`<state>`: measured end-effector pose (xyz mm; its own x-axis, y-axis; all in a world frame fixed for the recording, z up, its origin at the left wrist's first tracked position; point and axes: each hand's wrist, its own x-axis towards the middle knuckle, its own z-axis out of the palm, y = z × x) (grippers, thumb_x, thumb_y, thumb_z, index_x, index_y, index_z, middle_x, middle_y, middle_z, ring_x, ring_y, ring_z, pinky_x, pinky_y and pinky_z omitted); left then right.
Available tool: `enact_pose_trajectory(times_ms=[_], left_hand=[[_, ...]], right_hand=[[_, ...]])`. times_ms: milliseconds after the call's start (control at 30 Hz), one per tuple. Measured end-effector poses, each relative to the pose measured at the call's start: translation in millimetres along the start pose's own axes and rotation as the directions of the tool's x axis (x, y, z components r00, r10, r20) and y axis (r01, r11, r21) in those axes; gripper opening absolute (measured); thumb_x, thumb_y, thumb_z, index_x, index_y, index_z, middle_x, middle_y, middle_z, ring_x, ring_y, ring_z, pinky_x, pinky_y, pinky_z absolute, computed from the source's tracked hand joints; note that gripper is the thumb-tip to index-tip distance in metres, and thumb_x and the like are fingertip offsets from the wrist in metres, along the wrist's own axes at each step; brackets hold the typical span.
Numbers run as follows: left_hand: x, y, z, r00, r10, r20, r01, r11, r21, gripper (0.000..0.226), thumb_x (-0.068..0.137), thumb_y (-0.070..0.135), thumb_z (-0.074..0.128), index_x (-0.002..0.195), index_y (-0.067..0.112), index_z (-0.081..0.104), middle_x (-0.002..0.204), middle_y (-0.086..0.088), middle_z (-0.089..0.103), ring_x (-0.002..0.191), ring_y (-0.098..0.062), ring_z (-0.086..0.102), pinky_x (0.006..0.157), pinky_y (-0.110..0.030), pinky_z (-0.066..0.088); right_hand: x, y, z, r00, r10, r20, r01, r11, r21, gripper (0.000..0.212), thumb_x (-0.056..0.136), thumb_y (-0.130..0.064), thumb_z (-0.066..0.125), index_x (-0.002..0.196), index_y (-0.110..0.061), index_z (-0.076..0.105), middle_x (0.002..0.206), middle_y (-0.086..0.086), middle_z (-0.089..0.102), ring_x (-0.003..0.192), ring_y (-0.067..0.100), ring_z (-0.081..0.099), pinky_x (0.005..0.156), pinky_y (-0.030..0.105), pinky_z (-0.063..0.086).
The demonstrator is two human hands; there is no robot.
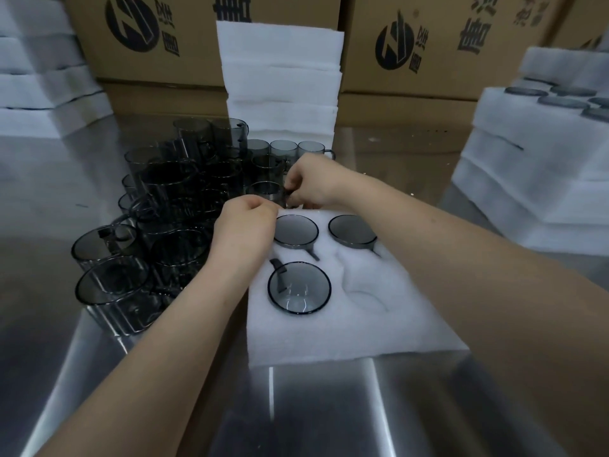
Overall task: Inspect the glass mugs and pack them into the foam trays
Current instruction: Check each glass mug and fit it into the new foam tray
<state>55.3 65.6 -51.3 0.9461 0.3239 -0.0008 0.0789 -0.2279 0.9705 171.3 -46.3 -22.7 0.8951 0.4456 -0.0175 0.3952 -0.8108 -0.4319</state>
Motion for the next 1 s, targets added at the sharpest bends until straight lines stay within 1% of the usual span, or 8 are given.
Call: enact_pose_trajectory(times_ms=[100, 200, 267, 333, 467, 700, 867, 1000], left_hand=[[1, -1, 1, 1.0, -0.002, -0.017, 0.002, 1.0, -0.002, 0.023, 0.086, 0.019, 0.05, 0.088, 0.016, 0.072, 0.093, -0.009, 0.072, 0.096, -0.029, 0.066, 0.089, -0.047, 0.054], [2, -1, 1, 0.998, 0.037, -0.055, -0.035, 0.998, 0.044, 0.017, 0.089, 0.023, 0.055, 0.1, 0.017, 0.065, 0.097, 0.0, 0.067, 0.091, -0.018, 0.062, 0.072, -0.028, 0.05], [0, 0, 2, 0.991, 0.118, -0.069, -0.11, 0.987, 0.116, 0.032, 0.089, 0.025, 0.06, 0.12, 0.02, 0.054, 0.102, 0.006, 0.061, 0.085, -0.007, 0.057, 0.063, -0.017, 0.039], [-2, 2, 2, 0.972, 0.233, -0.035, -0.227, 0.965, 0.129, 0.054, 0.086, 0.027, 0.066, 0.135, 0.026, 0.042, 0.113, 0.01, 0.057, 0.094, -0.008, 0.057, 0.073, -0.018, 0.042], [-11, 8, 2, 0.897, 0.442, -0.001, -0.442, 0.897, 0.005, 0.054, 0.08, 0.037, 0.076, 0.127, 0.035, 0.048, 0.118, 0.018, 0.061, 0.104, -0.002, 0.062, 0.089, -0.026, 0.051], [-15, 12, 1, 0.814, 0.581, 0.005, -0.581, 0.814, -0.012, 0.052, 0.076, 0.022, 0.08, 0.118, 0.041, 0.057, 0.116, 0.014, 0.061, 0.106, -0.006, 0.062, 0.094, -0.034, 0.052], [-15, 14, 1, 0.793, 0.608, 0.036, -0.609, 0.79, 0.07, 0.062, 0.076, 0.022, 0.081, 0.132, 0.035, 0.057, 0.115, 0.004, 0.054, 0.108, -0.01, 0.059, 0.098, -0.033, 0.049], [-16, 14, -1, 0.792, 0.606, 0.069, -0.61, 0.79, 0.065, 0.059, 0.072, 0.025, 0.083, 0.125, 0.039, 0.062, 0.107, 0.001, 0.055, 0.098, -0.01, 0.063, 0.09, -0.026, 0.053]], right_hand=[[-11, 5, -9, 0.999, 0.046, 0.027, -0.048, 0.995, 0.088, 0.013, 0.085, -0.005, 0.072, 0.087, -0.01, 0.061, 0.082, 0.012, 0.068, 0.071, 0.025, 0.069, 0.07, 0.035, 0.061], [-28, 10, -23, 0.997, 0.079, 0.004, -0.076, 0.943, 0.325, 0.015, 0.085, 0.001, 0.071, 0.096, 0.001, 0.061, 0.075, 0.016, 0.068, 0.072, 0.027, 0.072, 0.073, 0.039, 0.062], [-42, 11, -30, 0.996, 0.055, -0.075, -0.019, 0.908, 0.418, 0.025, 0.084, -0.002, 0.074, 0.101, 0.011, 0.062, 0.072, 0.013, 0.069, 0.074, 0.026, 0.074, 0.074, 0.04, 0.062], [-57, 9, -33, 0.991, -0.002, -0.134, 0.066, 0.878, 0.475, 0.034, 0.083, -0.008, 0.076, 0.1, 0.017, 0.06, 0.069, 0.008, 0.07, 0.076, 0.022, 0.075, 0.075, 0.039, 0.062], [-88, 4, -30, 0.981, -0.121, -0.155, 0.185, 0.834, 0.52, 0.026, 0.087, -0.021, 0.073, 0.086, 0.004, 0.064, 0.072, 0.002, 0.074, 0.073, 0.013, 0.073, 0.063, 0.023, 0.058], [-108, 16, -16, 0.952, -0.09, -0.292, 0.273, 0.681, 0.679, 0.022, 0.088, -0.019, 0.07, 0.096, -0.013, 0.05, 0.081, 0.01, 0.073, 0.077, 0.029, 0.069, 0.076, 0.04, 0.058], [-112, 16, -13, 0.896, -0.18, -0.406, 0.413, 0.673, 0.613, 0.044, 0.08, -0.002, 0.076, 0.116, -0.018, 0.056, 0.102, 0.001, 0.065, 0.084, 0.019, 0.061, 0.071, 0.037, 0.055], [-113, 17, -10, 0.881, -0.162, -0.445, 0.422, 0.694, 0.583, 0.04, 0.073, -0.009, 0.083, 0.106, -0.017, 0.061, 0.105, 0.002, 0.064, 0.079, 0.029, 0.062, 0.074, 0.048, 0.055]])
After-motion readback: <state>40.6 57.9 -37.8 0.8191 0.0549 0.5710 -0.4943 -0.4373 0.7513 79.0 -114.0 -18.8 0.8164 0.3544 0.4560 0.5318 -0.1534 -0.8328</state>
